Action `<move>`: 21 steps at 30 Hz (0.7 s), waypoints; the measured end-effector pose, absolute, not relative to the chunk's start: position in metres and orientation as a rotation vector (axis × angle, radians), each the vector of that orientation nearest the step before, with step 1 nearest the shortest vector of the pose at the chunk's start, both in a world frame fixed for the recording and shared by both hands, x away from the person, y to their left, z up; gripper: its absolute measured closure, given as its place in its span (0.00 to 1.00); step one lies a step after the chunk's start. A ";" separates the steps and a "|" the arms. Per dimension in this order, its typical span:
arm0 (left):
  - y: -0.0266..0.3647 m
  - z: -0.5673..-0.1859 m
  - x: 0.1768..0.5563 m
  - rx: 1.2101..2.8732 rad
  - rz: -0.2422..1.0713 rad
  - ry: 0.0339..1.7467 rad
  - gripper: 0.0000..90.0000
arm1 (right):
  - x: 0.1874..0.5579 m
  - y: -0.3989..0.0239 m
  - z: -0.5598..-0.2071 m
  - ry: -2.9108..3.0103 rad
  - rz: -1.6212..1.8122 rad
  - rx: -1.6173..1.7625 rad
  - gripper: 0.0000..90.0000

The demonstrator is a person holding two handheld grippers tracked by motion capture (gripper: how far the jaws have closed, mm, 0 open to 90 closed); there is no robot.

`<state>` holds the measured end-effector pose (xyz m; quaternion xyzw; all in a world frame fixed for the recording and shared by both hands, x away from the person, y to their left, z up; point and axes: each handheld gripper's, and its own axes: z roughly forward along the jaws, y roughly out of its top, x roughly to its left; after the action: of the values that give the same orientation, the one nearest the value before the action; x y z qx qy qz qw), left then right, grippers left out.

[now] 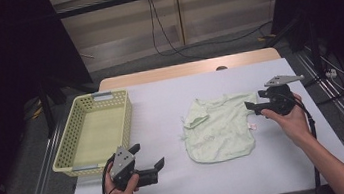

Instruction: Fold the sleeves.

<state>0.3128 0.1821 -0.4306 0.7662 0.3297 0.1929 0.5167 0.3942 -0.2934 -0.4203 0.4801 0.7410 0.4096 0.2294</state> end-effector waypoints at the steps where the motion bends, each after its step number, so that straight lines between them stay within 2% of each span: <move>1: 0.182 -0.431 0.314 1.849 0.450 0.789 0.06 | 0.397 -0.295 -0.422 2.023 1.128 1.329 0.35; 6: 0.179 -0.434 0.315 1.857 0.428 0.786 0.06 | 0.416 -0.298 -0.434 2.016 1.091 1.368 0.41; 21: 0.180 -0.433 0.313 1.854 0.433 0.810 0.05 | 0.449 -0.307 -0.428 2.025 1.034 1.385 0.51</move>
<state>0.3129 0.1800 -0.4333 0.7702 0.3364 0.1799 0.5112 0.4494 -0.3074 -0.4283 0.5054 0.7389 0.3772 0.2375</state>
